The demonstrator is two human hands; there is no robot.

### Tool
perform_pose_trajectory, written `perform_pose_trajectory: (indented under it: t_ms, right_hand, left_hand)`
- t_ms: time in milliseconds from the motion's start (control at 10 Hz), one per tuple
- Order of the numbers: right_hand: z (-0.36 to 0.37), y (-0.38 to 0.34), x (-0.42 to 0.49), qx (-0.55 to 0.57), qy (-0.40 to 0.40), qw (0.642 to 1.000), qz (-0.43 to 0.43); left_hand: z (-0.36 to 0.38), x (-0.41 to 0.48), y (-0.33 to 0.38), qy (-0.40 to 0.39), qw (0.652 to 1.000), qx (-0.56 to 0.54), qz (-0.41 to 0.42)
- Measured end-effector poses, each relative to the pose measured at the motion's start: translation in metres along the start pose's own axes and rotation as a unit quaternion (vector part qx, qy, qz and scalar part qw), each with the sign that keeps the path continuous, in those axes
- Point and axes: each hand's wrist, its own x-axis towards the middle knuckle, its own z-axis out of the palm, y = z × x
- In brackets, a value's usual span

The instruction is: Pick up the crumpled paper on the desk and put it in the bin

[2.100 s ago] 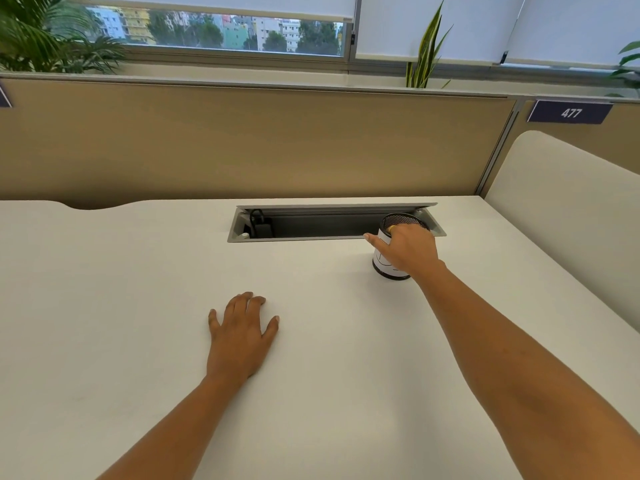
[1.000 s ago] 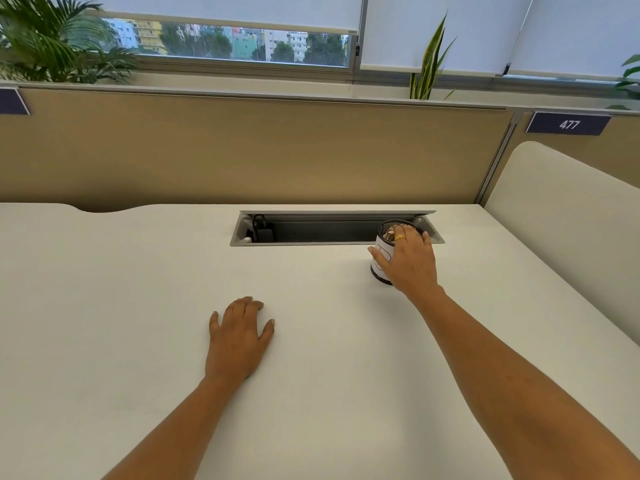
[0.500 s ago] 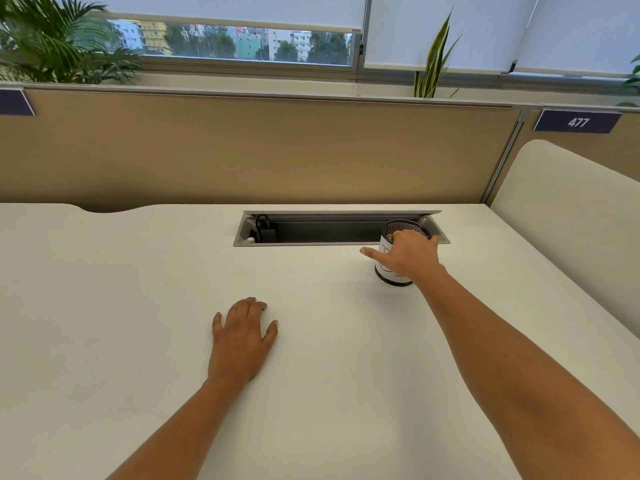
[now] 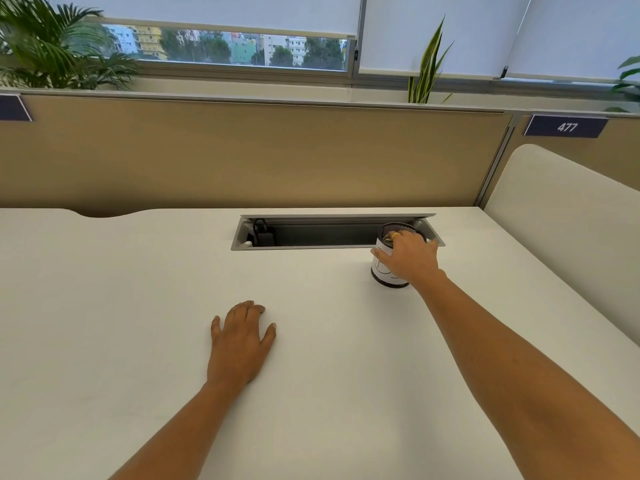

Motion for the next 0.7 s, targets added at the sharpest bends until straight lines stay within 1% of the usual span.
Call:
perform_pose_trajectory:
  t_ms: [400,600,700]
  right_hand:
    - [-0.011,-0.005,-0.006,0.000,0.038,0.999,-0.007]
    - [-0.020,-0.008,-0.015,0.031,0.082,0.996,-0.010]
    - [-0.006,-0.017,-0.029,0.042,0.166,0.984,-0.045]
  left_hand:
    - [-0.004,-0.004,0.001,-0.008,1.000,-0.012,-0.004]
    - [-0.012,-0.014,0.001,-0.015,0.999,-0.032,-0.006]
    - [-0.015,-0.022,0.000,-0.016,0.999,-0.031,-0.008]
